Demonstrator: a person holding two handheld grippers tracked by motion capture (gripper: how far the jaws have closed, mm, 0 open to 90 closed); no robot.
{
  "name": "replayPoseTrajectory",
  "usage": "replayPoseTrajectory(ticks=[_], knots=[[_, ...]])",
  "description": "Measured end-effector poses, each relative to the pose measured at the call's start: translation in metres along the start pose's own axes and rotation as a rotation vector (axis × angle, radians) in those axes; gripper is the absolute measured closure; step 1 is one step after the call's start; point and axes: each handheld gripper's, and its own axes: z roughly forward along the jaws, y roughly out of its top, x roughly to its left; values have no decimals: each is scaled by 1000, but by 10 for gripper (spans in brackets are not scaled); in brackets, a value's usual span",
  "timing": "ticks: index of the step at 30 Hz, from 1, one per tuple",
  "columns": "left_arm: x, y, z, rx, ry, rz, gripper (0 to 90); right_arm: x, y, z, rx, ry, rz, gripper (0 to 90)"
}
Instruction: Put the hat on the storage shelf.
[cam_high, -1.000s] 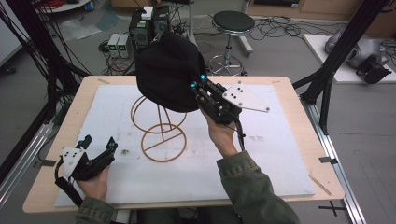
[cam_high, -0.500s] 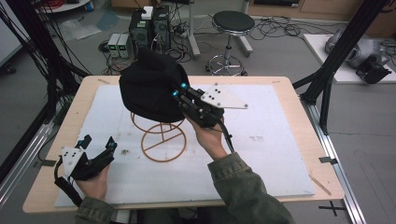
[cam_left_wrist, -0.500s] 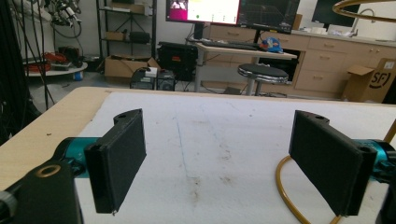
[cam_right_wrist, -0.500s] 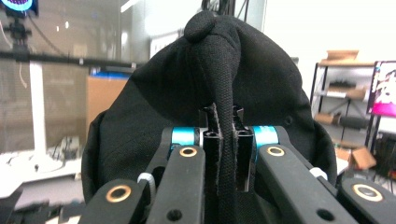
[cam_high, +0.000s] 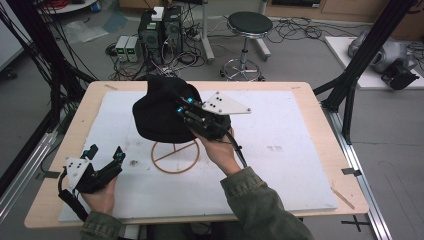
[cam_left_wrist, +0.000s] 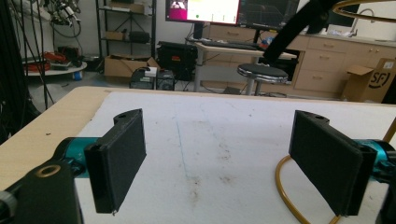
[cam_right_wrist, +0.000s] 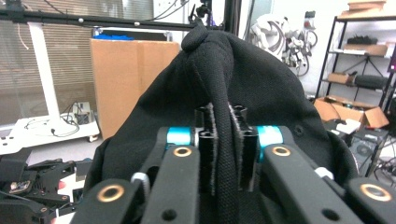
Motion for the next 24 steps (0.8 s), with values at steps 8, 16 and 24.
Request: replayPoseTrajectory(ticks=[8, 16, 24], knots=[[0, 0, 0, 4, 0, 3, 189, 2, -6, -3, -16, -40, 7, 616], [0, 0, 0, 2, 0, 3, 188, 1, -10, -6, -12, -79, 20, 461], [0, 0, 0, 3, 1, 4, 188, 1, -10, -14, -22, -101, 32, 253]])
